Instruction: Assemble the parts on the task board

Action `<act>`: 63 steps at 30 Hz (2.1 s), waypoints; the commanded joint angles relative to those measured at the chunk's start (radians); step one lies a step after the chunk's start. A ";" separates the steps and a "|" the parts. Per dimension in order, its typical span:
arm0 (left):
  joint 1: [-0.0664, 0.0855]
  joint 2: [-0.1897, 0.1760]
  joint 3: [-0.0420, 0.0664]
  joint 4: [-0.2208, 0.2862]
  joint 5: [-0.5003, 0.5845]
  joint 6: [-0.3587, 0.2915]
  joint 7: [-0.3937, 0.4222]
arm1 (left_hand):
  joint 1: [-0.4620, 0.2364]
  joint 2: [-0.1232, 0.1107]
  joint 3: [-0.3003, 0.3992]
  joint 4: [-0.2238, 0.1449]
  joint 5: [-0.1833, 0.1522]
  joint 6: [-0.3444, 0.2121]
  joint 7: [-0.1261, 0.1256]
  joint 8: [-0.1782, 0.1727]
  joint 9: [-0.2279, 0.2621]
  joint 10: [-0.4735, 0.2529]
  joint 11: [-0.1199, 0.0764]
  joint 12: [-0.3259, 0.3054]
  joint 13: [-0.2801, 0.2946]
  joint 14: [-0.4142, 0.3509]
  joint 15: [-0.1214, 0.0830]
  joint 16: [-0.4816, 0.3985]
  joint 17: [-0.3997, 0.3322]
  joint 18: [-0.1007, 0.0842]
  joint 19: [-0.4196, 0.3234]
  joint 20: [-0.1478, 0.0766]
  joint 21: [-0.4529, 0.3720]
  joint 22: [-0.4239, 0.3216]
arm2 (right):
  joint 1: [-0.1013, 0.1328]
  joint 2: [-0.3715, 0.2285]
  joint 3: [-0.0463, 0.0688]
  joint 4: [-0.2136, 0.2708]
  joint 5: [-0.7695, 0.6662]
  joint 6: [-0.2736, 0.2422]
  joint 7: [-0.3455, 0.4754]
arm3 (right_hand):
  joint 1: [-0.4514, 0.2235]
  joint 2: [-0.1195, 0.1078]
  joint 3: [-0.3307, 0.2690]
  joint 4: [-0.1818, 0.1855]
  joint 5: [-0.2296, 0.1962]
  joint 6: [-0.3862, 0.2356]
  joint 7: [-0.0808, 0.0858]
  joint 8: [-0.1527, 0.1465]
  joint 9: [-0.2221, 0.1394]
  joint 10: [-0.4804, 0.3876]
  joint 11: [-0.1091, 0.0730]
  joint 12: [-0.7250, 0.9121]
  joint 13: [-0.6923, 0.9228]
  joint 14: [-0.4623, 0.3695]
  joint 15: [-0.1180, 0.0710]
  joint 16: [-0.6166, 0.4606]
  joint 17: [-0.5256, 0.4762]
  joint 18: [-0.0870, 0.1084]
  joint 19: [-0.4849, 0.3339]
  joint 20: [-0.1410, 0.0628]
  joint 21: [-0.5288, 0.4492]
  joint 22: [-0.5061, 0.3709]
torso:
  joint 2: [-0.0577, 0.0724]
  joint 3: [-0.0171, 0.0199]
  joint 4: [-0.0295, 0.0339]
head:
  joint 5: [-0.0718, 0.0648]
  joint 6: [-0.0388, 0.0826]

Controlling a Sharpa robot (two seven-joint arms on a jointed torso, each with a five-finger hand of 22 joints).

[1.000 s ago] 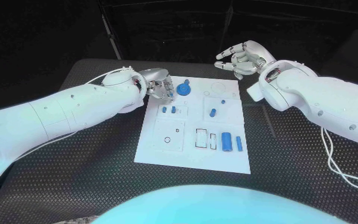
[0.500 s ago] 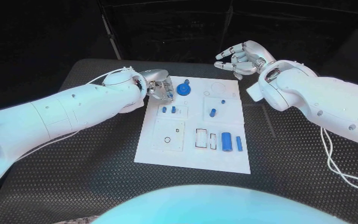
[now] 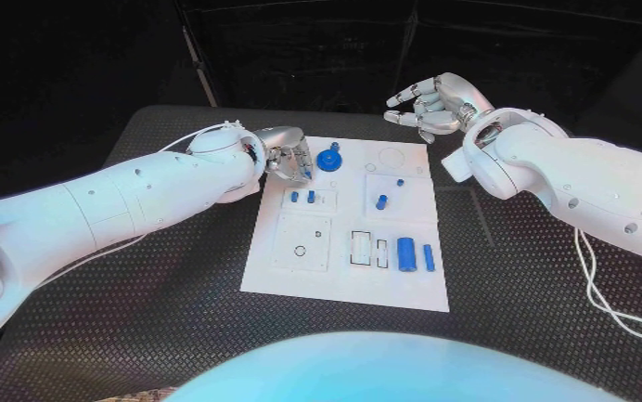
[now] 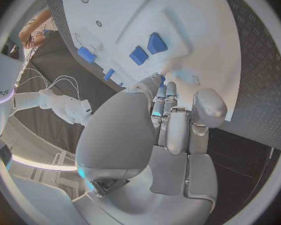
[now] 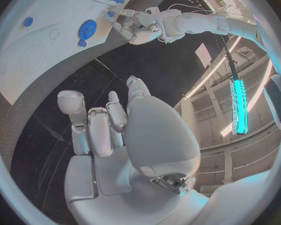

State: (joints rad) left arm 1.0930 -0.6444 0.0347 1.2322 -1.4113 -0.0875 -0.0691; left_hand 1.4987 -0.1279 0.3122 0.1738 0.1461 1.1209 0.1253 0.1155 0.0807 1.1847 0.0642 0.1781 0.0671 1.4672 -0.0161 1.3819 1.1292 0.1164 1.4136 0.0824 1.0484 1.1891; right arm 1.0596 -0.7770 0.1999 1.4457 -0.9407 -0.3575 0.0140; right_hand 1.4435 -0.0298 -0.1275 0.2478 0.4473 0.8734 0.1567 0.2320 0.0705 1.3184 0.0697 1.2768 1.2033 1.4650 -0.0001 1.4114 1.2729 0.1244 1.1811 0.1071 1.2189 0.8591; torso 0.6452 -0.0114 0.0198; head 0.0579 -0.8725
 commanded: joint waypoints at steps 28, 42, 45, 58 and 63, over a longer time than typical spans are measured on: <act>-0.002 0.015 0.000 -0.013 0.006 0.047 -0.010 | -0.004 -0.004 0.007 -0.003 0.004 0.004 0.001 -0.008 -0.002 0.007 0.000 -0.008 0.002 0.019 -0.001 -0.006 -0.007 -0.007 -0.001 0.002 -0.009 -0.004 | 0.002 0.002 0.001 0.000 0.002 0.006 0.008 | 0.000 0.007 0.002 0.002 0.006 0.006 -0.002 0.002 0.001 0.006 -0.002 0.004 0.001 0.045 -0.008 -0.004 0.001 0.009 0.001 -0.006 -0.005 0.000 | 0.000 0.0000 -0.0001 | -0.001 0.000; -0.005 0.024 -0.001 -0.023 0.006 0.059 -0.013 | -0.006 -0.008 0.008 -0.004 0.003 0.002 0.002 -0.011 -0.003 0.007 0.001 -0.012 0.002 0.018 0.000 -0.006 -0.008 -0.007 -0.003 0.002 -0.010 -0.003 | 0.002 0.002 0.001 0.000 0.002 0.006 0.009 | 0.000 0.007 0.002 0.002 0.006 0.006 -0.002 0.002 0.001 0.006 -0.002 0.004 0.001 0.045 -0.008 -0.004 0.001 0.009 0.001 -0.006 -0.005 0.000 | 0.000 0.0002 0.0004 | -0.002 0.000; -0.006 0.023 -0.001 -0.022 0.006 0.059 -0.015 | -0.008 -0.010 0.009 -0.004 0.003 0.000 0.004 -0.014 -0.004 0.006 0.002 -0.016 0.002 0.017 0.001 -0.007 -0.009 -0.007 -0.004 0.003 -0.010 -0.003 | 0.002 0.002 0.001 0.000 0.002 0.006 0.009 | 0.000 0.007 0.002 0.002 0.006 0.006 -0.002 0.002 0.001 0.006 -0.002 0.004 0.001 0.045 -0.008 -0.004 0.001 0.009 0.001 -0.006 -0.005 0.000 | 0.000 -0.0001 0.0001 | -0.002 0.000; -0.006 0.020 -0.001 -0.022 0.007 0.039 -0.010 | -0.024 -0.038 0.028 -0.007 0.002 -0.130 0.020 -0.056 -0.019 -0.009 0.011 -0.056 0.003 0.012 0.009 -0.007 -0.020 -0.007 -0.010 0.011 -0.011 0.005 | 0.002 0.001 0.000 -0.002 0.002 0.003 0.008 | 0.000 0.007 0.001 0.002 0.008 0.007 -0.002 0.004 0.001 0.001 -0.003 -0.001 -0.006 0.044 -0.009 -0.008 -0.005 0.010 -0.001 -0.006 -0.008 -0.005 | -0.001 0.0000 0.0005 | -0.002 0.000; -0.006 0.018 -0.001 -0.023 0.007 0.035 -0.012 | -0.033 -0.048 0.028 -0.006 0.001 -0.180 0.021 -0.056 -0.019 -0.020 0.014 -0.070 0.003 0.010 0.011 -0.008 -0.026 -0.006 -0.013 0.012 -0.016 0.005 | 0.002 0.000 0.000 -0.007 0.002 0.003 0.003 | 0.000 0.003 -0.001 0.003 0.008 -0.001 -0.001 0.001 -0.001 -0.035 -0.002 -0.041 -0.054 0.038 -0.008 -0.021 -0.024 0.015 -0.018 -0.006 -0.025 -0.033 | -0.001 -0.0002 0.0001 | -0.002 0.000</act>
State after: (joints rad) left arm 1.0857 -0.6251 0.0332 1.2092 -1.4087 -0.0464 -0.0783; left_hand 1.4682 -0.1657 0.3358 0.1668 0.1463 0.9449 0.1467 0.0631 0.0624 1.1702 0.0779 0.1111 0.0693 1.4635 -0.0124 1.3779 1.1039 0.1164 1.4032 0.0927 1.0377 1.1950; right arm 1.0596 -0.7762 0.1997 1.4388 -0.9407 -0.3562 0.0137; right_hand 1.4435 -0.0298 -0.1275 0.2478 0.4515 0.8733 0.1567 0.2320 0.0705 1.2900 0.0681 1.2415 1.1559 1.4650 -0.0001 1.3927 1.2512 0.1243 1.1677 0.0990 1.1977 0.8292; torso 0.6446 -0.0113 0.0201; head 0.0560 -0.8725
